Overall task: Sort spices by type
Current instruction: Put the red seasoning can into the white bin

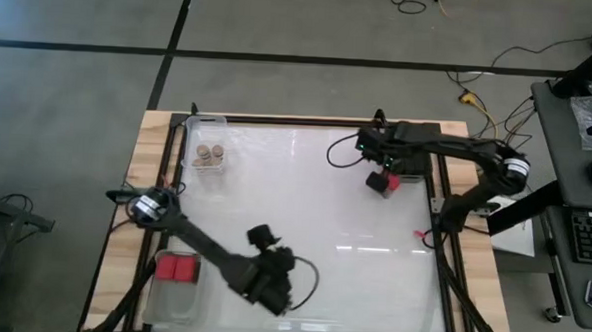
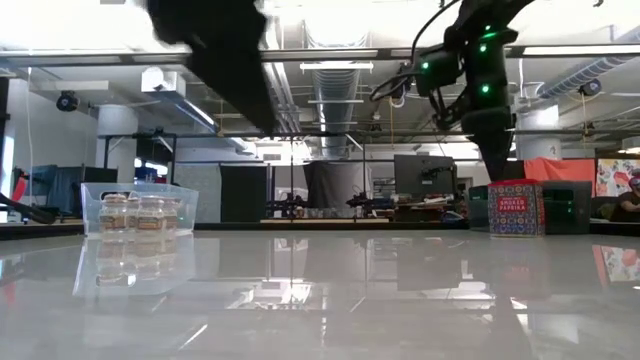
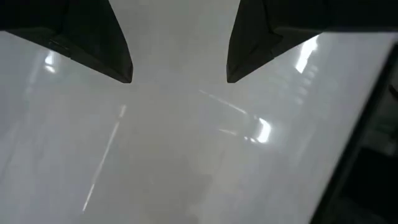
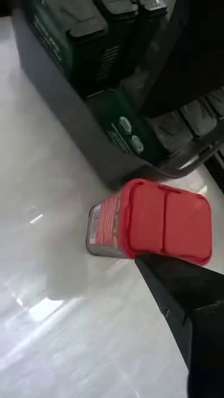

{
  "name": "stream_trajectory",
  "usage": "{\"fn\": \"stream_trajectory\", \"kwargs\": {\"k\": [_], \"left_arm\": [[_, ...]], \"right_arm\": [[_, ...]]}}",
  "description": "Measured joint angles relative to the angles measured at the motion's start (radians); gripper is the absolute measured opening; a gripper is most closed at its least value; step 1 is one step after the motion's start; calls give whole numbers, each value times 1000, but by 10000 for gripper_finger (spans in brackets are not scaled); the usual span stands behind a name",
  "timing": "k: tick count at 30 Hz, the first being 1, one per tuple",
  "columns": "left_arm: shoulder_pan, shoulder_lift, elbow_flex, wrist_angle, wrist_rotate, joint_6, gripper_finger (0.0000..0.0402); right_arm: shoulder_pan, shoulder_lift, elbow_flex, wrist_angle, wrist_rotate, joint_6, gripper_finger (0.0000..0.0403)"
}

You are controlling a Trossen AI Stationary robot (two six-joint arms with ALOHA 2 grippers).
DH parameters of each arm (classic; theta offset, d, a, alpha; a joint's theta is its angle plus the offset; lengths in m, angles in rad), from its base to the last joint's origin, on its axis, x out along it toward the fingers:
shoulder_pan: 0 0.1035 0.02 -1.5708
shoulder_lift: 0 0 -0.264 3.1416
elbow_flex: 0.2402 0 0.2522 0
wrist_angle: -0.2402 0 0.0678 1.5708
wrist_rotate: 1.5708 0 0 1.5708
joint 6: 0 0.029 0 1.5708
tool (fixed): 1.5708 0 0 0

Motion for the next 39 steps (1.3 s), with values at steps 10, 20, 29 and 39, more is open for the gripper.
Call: {"fn": "stream_trajectory", "kwargs": {"k": [10,20,29,39], "left_arm": [[84,43,0,124,-14,229,244],[86,45,0,123,-15,229,244],[86,45,0,123,-15,229,244],[69,43,0,72,-9,242,244]], "right_arm": [[4,39,0,-9,-125,-3,364],[35,39,-48,-5,-177,23,364],[112,38,-47,3,-226,27,364],[123,39,-110,37,-195,-61,364]]}}
